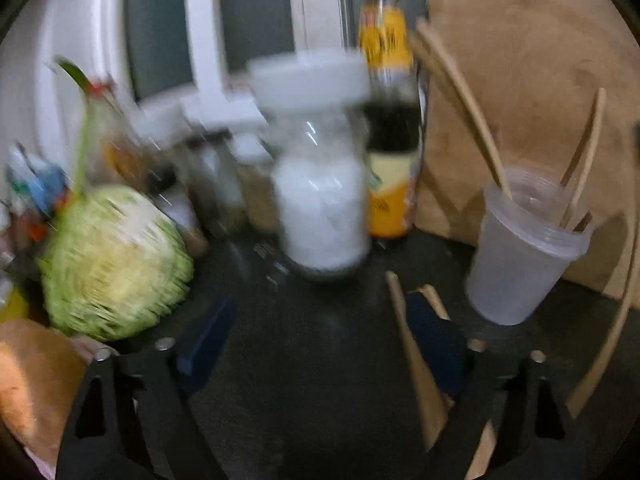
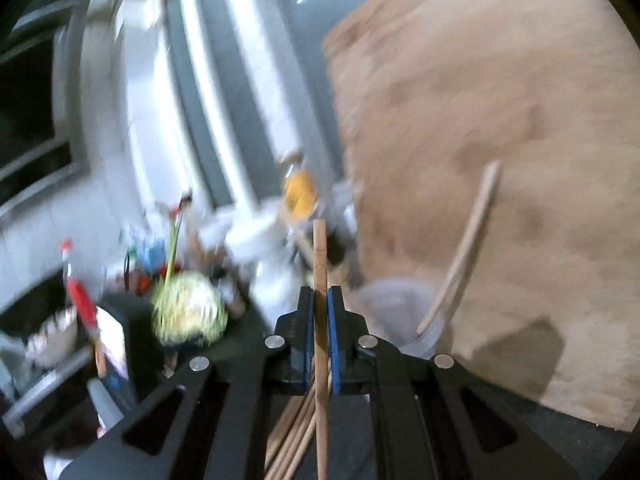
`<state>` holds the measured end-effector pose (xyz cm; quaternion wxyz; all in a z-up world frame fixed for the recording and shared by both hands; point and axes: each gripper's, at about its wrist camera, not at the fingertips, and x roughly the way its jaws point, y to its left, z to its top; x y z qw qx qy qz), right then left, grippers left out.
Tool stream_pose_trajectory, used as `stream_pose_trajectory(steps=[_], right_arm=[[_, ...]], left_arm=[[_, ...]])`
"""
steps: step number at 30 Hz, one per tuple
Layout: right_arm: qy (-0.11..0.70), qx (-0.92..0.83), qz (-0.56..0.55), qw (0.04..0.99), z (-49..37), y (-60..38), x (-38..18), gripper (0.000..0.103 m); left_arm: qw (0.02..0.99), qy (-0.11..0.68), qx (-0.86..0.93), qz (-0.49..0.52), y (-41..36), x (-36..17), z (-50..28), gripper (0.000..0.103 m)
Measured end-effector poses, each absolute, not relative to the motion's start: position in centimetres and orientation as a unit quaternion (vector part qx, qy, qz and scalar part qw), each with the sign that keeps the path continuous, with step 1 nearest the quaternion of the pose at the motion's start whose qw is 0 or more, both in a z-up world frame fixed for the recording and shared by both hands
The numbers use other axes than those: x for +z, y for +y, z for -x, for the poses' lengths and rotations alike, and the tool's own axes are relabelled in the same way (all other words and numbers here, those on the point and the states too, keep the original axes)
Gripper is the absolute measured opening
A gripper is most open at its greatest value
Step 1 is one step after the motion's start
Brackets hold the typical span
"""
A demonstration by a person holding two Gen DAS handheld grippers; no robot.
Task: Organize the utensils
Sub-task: 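Lift the chopstick with the right gripper while the left gripper grasps another chopstick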
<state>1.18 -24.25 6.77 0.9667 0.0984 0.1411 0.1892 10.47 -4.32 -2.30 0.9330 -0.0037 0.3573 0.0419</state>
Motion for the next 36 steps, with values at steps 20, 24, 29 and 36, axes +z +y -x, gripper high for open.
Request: stream_pose_trajectory(steps=[20, 24, 29, 36], right_arm=[[0.063, 0.149, -0.157, 0.974, 1.6, -28.5, 8.7, 0.008], [0.064, 0.149, -0.166, 0.973, 1.5, -28.8, 8.5, 0.008], [0.050, 0.138, -0.183, 0.972, 1.8, -29.2, 8.5, 0.008], [0.029, 0.146, -0.207, 0.967, 2.5, -29.8, 8.5, 0.008]], left_arm=[[0.880, 0.475, 0.015, -0.006, -8.5, -5.9, -17.7, 0.029], [0.880, 0.473, 0.031, -0.022, -9.3, -6.3, -17.7, 0.023], [0.870, 0.491, 0.027, -0.012, -8.6, -6.1, -17.3, 0.007], [0.900, 0.436, 0.010, -0.001, -6.6, -2.1, -14.9, 0.006]])
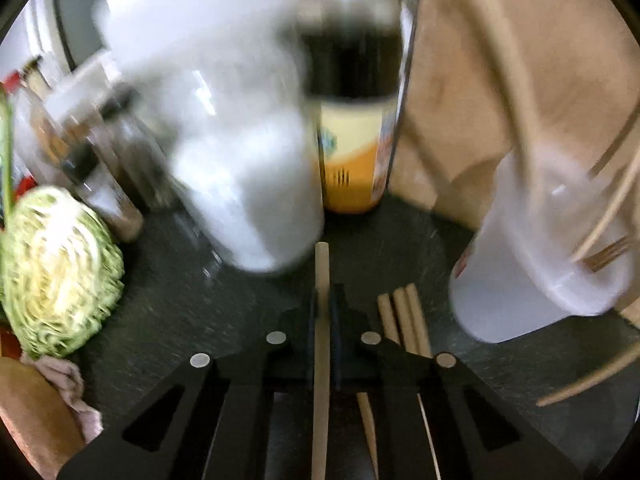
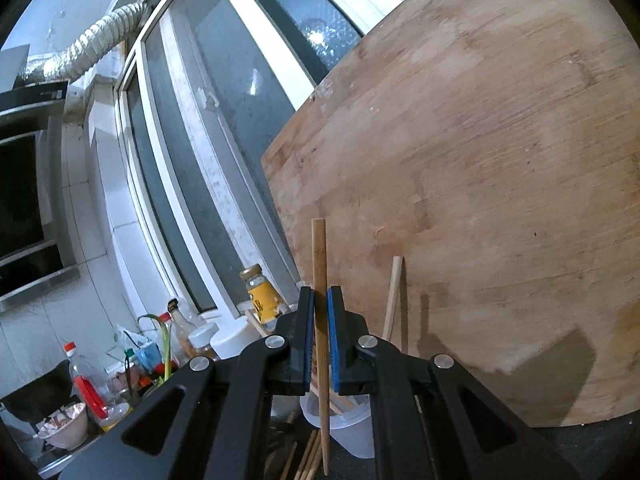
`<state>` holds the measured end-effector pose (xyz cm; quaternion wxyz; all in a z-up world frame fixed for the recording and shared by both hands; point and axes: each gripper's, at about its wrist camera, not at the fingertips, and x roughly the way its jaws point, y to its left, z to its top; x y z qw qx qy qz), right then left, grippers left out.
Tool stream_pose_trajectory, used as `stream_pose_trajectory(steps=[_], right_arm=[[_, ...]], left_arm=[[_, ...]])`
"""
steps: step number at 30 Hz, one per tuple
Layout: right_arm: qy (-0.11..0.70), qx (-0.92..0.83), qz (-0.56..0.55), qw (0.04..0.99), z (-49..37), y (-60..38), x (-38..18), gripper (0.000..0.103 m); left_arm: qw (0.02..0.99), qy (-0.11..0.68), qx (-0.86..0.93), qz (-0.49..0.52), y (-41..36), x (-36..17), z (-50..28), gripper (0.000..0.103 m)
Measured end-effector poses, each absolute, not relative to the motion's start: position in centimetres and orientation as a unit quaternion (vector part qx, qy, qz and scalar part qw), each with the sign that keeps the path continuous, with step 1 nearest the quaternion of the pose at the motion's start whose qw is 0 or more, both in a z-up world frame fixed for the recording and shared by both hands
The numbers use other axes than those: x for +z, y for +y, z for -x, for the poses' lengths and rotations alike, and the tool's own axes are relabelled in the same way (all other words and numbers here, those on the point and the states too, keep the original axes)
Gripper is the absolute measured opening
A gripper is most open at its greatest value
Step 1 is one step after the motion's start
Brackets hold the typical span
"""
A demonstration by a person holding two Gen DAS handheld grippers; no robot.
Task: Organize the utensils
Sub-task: 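Lift the chopstick with the right gripper while the left gripper grasps another chopstick, then carry both held chopsticks over the frosted cup and open both grippers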
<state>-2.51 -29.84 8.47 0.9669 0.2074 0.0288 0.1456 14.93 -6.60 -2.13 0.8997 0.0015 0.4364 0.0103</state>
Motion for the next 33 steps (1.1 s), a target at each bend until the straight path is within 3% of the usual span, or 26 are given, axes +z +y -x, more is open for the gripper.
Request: stream_pose_trajectory(steps=[10, 20, 26, 33], right_arm=[[-0.001, 0.147, -0.244, 0.959, 2.3, -30.1, 9.6, 0.008], [-0.061, 0.087, -0.261, 0.960, 3.0, -32.3, 11.3, 0.008], [-0.022, 0.068, -0.247, 0.966, 1.3, -32.0, 10.0, 0.008], [0.018, 0.067, -0.251, 0.966, -0.4, -31.8, 8.4, 0.008]], left_arm=[[0.957, 0.290, -0.033, 0.005, -6.3, 10.4, -7.9, 0.006], [0.989, 0.131, -0.071, 0.011, -8.6, 19.6, -2.7, 0.006], [0.994, 0.064, -0.069, 0.052, -8.5, 20.6, -2.3, 0.006], [0.985, 0.057, -0.105, 0.128, -7.4, 18.3, -5.0, 0.006]])
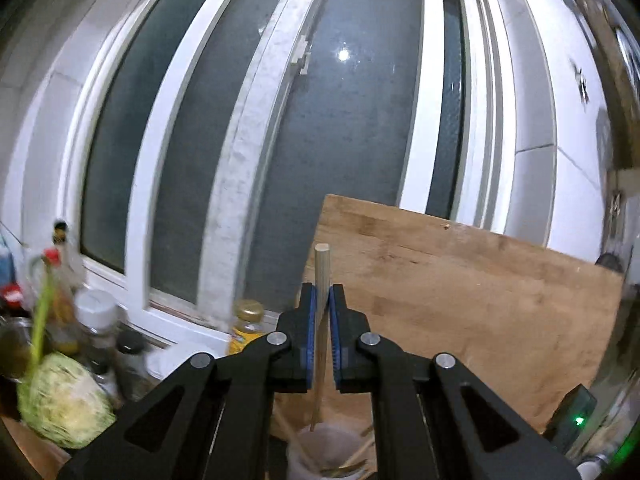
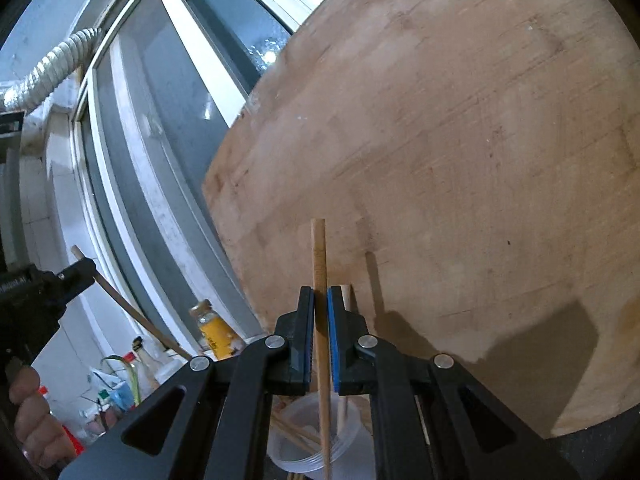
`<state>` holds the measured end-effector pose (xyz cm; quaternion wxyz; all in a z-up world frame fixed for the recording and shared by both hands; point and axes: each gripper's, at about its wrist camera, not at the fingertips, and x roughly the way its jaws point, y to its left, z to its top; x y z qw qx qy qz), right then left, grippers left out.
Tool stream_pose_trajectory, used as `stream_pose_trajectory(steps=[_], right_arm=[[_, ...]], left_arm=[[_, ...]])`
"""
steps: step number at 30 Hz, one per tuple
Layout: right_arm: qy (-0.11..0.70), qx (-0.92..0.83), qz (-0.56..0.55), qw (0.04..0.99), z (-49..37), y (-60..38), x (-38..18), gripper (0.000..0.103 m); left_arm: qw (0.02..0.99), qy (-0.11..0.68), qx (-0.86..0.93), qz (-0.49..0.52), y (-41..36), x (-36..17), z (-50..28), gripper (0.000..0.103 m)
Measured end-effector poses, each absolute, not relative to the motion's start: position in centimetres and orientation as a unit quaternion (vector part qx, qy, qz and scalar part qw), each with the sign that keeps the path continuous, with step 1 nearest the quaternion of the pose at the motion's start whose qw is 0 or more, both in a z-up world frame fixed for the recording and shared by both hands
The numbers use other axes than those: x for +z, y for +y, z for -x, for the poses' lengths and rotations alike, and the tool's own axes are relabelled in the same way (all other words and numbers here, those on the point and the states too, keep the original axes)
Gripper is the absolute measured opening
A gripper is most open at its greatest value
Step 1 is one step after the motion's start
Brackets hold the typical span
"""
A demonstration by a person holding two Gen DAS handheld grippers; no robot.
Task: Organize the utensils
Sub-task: 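Carry both held chopsticks over the frosted cup and open both grippers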
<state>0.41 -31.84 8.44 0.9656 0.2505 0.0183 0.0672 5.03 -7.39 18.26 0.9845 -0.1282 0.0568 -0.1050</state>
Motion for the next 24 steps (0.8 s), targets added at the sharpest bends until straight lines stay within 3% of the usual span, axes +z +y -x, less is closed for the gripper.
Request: stream_pose_trajectory(steps=[7, 24], right_arm=[[-0.054, 0.019, -0.317, 0.947, 2.0, -34.5, 9.4, 0.008], [-0.065, 0.012, -0.346, 0.936, 0.7, -35.7, 9.2, 0.008]], left_arm=[[0.979, 0.105, -0.126, 0.124, -8.7, 14.7, -6.5, 0.006], [0.970, 0.167, -0.138, 0.113, -10.6, 9.0, -8.6, 0.006]])
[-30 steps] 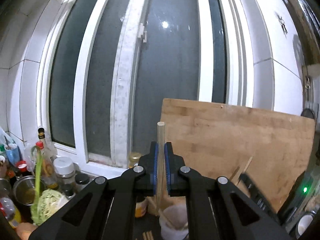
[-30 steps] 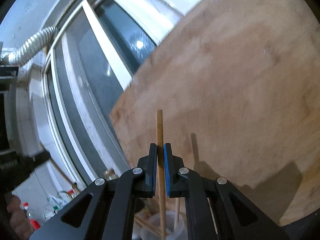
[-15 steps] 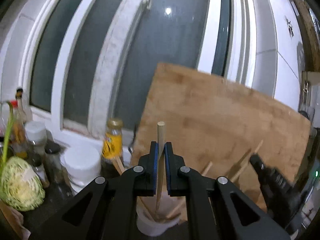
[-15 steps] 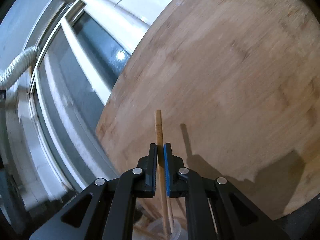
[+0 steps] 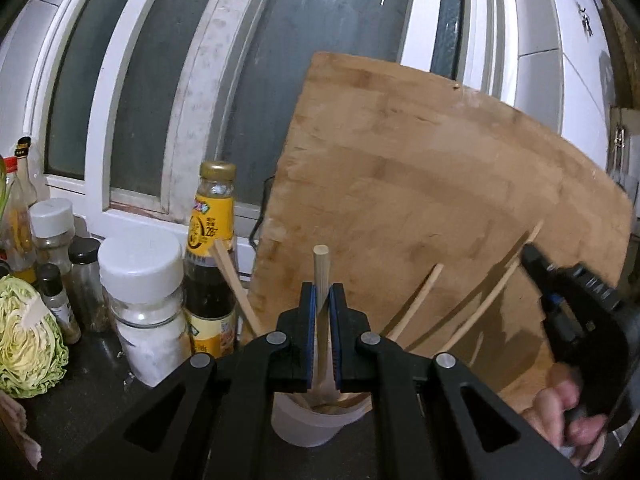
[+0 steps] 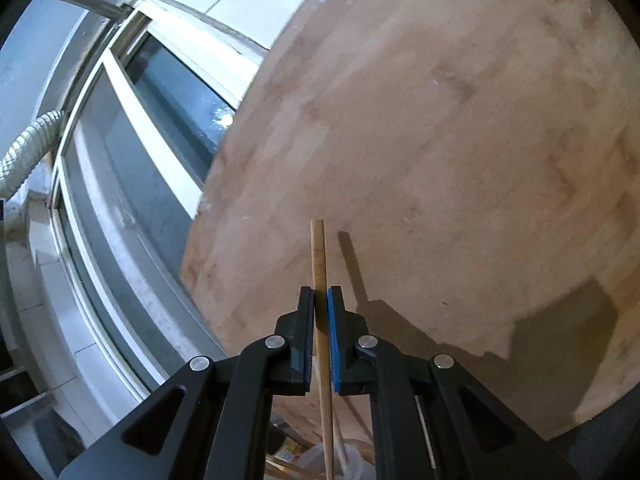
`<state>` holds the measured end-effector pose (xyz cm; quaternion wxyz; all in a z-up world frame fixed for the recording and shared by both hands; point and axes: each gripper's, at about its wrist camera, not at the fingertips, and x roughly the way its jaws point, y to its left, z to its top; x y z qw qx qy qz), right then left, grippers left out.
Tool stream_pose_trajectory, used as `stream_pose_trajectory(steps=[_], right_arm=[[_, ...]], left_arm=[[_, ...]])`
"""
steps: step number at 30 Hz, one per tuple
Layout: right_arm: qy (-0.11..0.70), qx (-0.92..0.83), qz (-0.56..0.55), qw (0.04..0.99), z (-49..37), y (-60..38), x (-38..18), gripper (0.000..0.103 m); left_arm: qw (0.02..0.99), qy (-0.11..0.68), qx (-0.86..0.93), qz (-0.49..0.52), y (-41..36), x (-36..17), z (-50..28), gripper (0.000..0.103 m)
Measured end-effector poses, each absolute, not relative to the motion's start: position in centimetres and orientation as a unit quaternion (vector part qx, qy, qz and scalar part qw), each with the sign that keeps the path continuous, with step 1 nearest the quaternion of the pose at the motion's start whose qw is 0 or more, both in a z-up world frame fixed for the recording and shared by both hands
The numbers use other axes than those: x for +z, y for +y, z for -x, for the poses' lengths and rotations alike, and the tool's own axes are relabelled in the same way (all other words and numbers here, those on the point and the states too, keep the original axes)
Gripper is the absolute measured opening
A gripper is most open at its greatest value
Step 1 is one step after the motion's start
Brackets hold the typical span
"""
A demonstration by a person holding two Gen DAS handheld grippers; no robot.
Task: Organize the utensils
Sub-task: 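Carry both held chopsticks over the frosted cup and open both grippers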
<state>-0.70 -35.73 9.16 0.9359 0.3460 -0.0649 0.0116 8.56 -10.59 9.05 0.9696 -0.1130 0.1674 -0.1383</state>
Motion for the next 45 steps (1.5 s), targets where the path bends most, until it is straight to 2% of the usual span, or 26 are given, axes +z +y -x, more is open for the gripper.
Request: stream_pose_trajectory(steps=[10, 16, 22, 25, 26, 29, 35, 45], right_arm=[[-0.051, -0.007, -0.290, 0.956, -1.3, -33.1, 8.5, 0.008], [0.043, 0.032, -0.287, 0.956, -4.4, -31.9, 6.7, 0.008], [0.072, 0.043, -0.275, 0.958, -5.3, -31.0, 6.0, 0.008], [0.087, 0.044, -0.261, 0.960, -5.9, -30.7, 6.0, 0.008], [0.093, 0.044, -0.259, 0.960, -6.0, -30.6, 6.1, 0.008], [0.127, 0.055, -0.260, 0.956, -6.4, -30.6, 6.2, 0.008], [0.217, 0.115, -0.273, 0.930, -7.4, -31.0, 6.5, 0.011], [0.237, 0.152, -0.199, 0.939, -4.8, -28.2, 7.8, 0.029]], left_arm=[[0.979, 0.170, -0.079, 0.074, -9.1, 8.1, -10.2, 0.010], [0.976, 0.181, -0.091, 0.086, -7.2, 7.3, -10.7, 0.011], [0.980, 0.162, -0.069, 0.091, -6.8, 7.3, -10.0, 0.014], [0.983, 0.155, -0.073, 0.072, -7.1, 7.7, -9.5, 0.020], [0.985, 0.150, -0.066, 0.059, -7.4, 7.8, -9.2, 0.029], [0.990, 0.127, -0.052, 0.032, -7.8, 8.0, -7.7, 0.044], [0.994, 0.102, -0.039, 0.029, -7.4, 6.9, -3.9, 0.055], [0.989, 0.140, -0.005, 0.054, -4.4, 2.7, -3.2, 0.063]])
